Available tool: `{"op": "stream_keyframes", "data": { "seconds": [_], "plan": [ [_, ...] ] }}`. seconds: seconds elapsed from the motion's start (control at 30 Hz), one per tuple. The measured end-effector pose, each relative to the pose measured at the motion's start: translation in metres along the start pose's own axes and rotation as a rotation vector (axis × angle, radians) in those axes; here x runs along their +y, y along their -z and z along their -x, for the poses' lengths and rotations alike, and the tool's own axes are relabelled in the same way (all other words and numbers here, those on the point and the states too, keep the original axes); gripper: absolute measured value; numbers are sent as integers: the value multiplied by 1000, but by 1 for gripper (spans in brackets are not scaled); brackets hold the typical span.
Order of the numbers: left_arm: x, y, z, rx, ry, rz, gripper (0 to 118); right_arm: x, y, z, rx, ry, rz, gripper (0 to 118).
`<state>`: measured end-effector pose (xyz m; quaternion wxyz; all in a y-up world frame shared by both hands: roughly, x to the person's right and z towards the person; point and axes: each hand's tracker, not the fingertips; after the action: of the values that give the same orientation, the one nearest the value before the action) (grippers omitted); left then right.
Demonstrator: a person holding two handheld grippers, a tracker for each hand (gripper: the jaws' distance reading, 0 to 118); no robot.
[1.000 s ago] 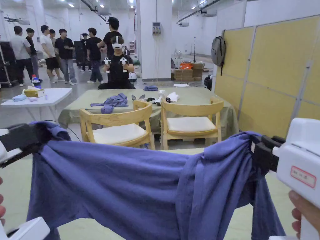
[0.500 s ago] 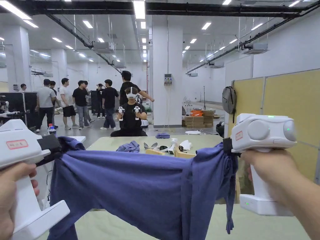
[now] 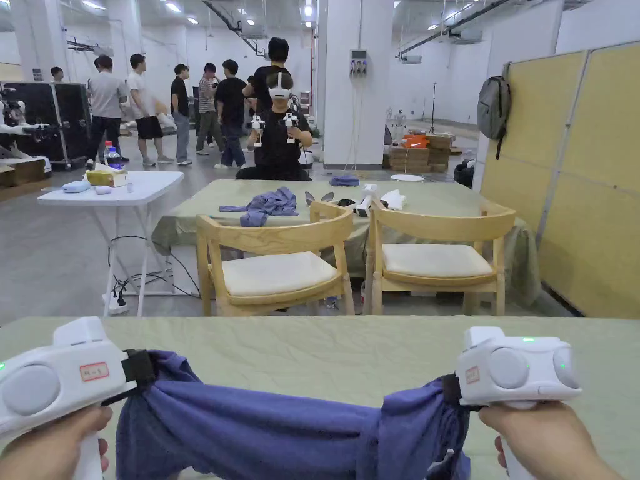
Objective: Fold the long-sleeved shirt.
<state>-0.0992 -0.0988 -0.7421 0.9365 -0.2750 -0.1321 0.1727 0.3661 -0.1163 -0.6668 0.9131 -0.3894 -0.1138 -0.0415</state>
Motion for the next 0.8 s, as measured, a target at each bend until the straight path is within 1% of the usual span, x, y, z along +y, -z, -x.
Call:
{"op": "stream_keyframes", "data": {
  "seconds": [0.07,0.17,0.23,0.3,0.33,0.4,0.5,0.67,0.73,0.8],
  "plan": [
    [-36,2,18,-2,-12,61,1,-37,13,-2,15,-37,39,14],
    [-82,-16,40,-8,-9,118,1,-90,11,-6,47,-99,69,14],
    [-104,-34,61,-18,-23,142,1,-124,-11,-9,58,-155,66,13],
    [-122,-63,71,-38,-35,153,1,-152,-36,-16,93,-181,47,13],
    [-131,-80,76,-53,-40,161,1,-168,-51,-19,114,-207,45,13],
    [-146,-112,85,-73,-62,170,1,-198,-79,-22,130,-209,35,13],
    [-172,-153,97,-78,-88,212,1,-245,-112,-25,128,-245,55,13],
    [-218,-204,108,-63,-42,303,1,-322,-146,-22,126,-310,120,13],
    [-233,-219,110,-64,-28,329,1,-343,-158,-25,127,-304,141,13],
    [-242,-231,113,-63,-30,343,1,-354,-166,-28,126,-275,158,13]
  ]
}}
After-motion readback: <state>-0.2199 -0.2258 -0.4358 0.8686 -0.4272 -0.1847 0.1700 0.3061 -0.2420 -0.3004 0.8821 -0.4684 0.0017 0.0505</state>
